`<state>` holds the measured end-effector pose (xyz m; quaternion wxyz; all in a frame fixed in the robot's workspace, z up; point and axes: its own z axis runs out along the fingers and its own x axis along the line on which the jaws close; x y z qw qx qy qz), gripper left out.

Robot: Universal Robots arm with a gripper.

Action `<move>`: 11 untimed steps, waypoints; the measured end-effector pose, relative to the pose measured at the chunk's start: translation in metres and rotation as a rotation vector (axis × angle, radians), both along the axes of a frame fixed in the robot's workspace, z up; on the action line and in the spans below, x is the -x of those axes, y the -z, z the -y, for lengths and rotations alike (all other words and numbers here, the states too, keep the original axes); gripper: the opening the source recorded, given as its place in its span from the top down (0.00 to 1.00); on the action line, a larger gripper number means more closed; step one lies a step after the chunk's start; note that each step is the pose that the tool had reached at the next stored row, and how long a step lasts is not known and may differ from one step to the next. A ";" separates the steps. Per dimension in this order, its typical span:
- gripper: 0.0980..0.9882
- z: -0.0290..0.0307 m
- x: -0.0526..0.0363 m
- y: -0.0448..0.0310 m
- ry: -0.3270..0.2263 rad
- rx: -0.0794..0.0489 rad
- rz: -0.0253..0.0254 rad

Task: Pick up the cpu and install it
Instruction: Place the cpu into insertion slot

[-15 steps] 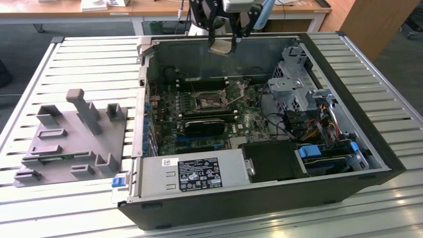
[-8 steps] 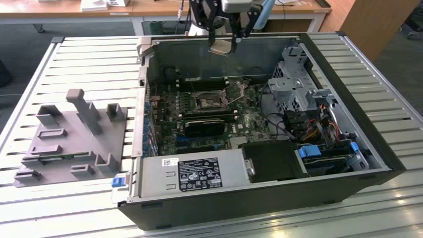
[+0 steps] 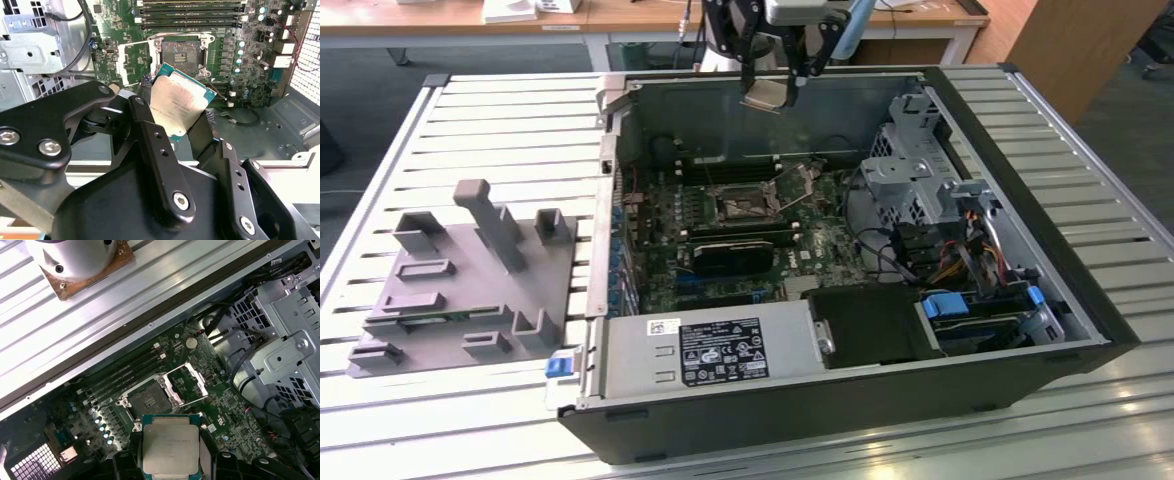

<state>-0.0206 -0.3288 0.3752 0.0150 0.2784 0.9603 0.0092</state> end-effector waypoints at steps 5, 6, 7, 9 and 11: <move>0.50 0.0000 0.0000 0.0000 0.026 0.000 0.0000; 0.50 0.0000 0.0000 0.0001 0.033 0.000 0.0000; 0.50 0.0000 0.0000 0.0001 0.039 0.000 0.0000; 0.50 -0.0001 0.0000 0.0000 0.049 0.000 0.0000; 0.50 -0.0001 0.0000 0.0001 0.057 0.000 0.0000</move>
